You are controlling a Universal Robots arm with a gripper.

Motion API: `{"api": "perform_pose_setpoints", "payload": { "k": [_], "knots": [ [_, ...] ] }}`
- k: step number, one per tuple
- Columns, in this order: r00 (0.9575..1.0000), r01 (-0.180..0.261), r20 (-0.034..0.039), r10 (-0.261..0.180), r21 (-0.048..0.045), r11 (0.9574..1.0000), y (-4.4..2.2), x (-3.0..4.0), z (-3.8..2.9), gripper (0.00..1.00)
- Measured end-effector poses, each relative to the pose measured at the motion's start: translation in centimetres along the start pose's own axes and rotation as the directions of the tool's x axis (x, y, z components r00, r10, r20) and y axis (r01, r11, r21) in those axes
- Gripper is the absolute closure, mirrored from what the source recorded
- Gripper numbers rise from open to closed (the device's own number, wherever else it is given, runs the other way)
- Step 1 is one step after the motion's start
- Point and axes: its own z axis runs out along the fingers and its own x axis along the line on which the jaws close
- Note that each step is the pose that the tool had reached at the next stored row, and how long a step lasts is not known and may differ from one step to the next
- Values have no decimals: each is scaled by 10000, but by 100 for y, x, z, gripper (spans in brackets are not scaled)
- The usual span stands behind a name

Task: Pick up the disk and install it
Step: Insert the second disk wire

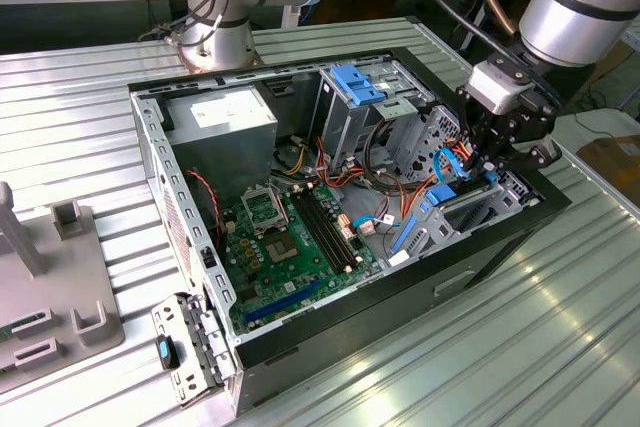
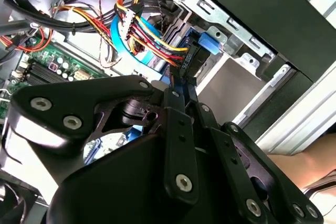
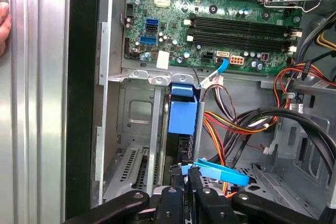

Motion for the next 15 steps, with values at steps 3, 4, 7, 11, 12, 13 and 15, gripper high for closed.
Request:
{"api": "perform_pose_setpoints", "payload": {
  "k": [3,4,7,11,12,13,15],
  "knots": [
    [9993,-377,-48,377,-5,9993,9,0,-2,84],
    [9993,-377,-48,377,-5,9993,16,-2,-3,84],
    [9993,-377,-45,377,-2,9993,43,-15,1,84],
    [9973,-728,-90,728,-5,9973,45,-16,12,84],
    [9969,-781,-98,780,-5,9969,45,-15,12,84],
    [9967,-802,-96,802,-5,9968,45,-16,13,84],
    [9967,-806,-79,806,-6,9967,44,-21,13,84]
  ]
}}
